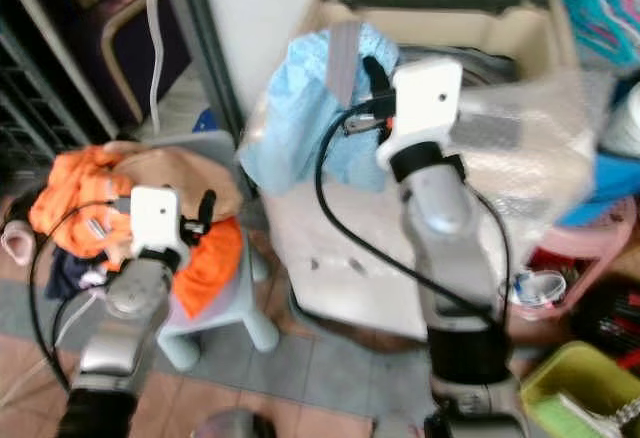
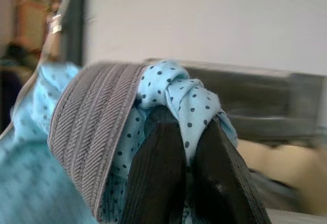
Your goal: Clothes washing
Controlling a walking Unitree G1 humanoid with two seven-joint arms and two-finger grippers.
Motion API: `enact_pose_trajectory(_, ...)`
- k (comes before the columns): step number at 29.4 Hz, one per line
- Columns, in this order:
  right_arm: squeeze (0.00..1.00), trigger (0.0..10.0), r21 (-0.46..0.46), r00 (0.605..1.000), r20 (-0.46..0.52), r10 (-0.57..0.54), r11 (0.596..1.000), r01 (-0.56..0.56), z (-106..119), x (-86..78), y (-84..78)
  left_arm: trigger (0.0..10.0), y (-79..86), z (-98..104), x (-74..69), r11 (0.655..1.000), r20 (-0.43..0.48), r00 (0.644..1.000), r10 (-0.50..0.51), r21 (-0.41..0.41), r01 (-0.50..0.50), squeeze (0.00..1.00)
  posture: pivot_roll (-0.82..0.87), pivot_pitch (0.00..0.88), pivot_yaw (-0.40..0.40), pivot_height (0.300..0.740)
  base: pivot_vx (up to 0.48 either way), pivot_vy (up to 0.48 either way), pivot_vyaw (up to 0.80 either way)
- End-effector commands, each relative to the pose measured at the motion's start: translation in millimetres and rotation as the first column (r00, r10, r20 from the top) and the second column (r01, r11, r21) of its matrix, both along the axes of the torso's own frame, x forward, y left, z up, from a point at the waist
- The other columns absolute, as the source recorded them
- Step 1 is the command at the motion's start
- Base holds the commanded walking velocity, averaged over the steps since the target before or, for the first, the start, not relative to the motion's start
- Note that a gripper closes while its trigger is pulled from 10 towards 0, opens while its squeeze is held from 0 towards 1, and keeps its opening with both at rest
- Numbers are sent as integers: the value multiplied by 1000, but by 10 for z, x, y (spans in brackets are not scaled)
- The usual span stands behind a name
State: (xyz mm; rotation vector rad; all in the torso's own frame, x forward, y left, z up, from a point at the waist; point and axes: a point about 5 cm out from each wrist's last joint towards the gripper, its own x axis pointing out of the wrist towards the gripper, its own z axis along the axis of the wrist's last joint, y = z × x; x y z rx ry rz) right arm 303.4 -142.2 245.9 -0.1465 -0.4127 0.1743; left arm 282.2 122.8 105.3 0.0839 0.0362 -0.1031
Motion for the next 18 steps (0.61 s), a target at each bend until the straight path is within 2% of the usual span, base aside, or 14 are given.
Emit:
enact_pose_trajectory(1, 0, 10000, 4, 998, 35, 57, 998, -57, 103, 0, 147, 10000, 124, 62, 15, 999, 23, 999, 36, 25, -37, 0, -52, 0, 94, 740, 0, 0, 0)
enact_pose_trajectory(9, 0, 10000, -22, 995, 11, 104, 994, -104, 77, 1, 251, 10000, 156, 130, -58, 998, 31, 997, 67, -13, -66, 0, -50, 25, 102, 740, 0, 0, 0)
enact_pose_trajectory(11, 0, 10000, -37, 994, 11, 112, 993, -112, 60, -3, 269, 10000, 157, 93, -97, 998, 22, 998, 57, -21, -56, 0, -48, 28, 100, 740, 0, 0, 0)
enact_pose_trajectory(14, 0, 10000, -64, 992, 29, 120, 991, -118, 80, 12, 310, 10000, 151, 27, -117, 998, -7, 999, 48, -32, -48, 0, -54, 30, 104, 740, 346, 0, 0)
enact_pose_trajectory(18, 0, 10000, -97, 989, 73, 130, 988, -123, 204, 72, 340, 10000, 140, 92, -82, 998, 5, 999, 43, -40, -42, 0, -42, 56, 96, 740, 372, 0, 0)
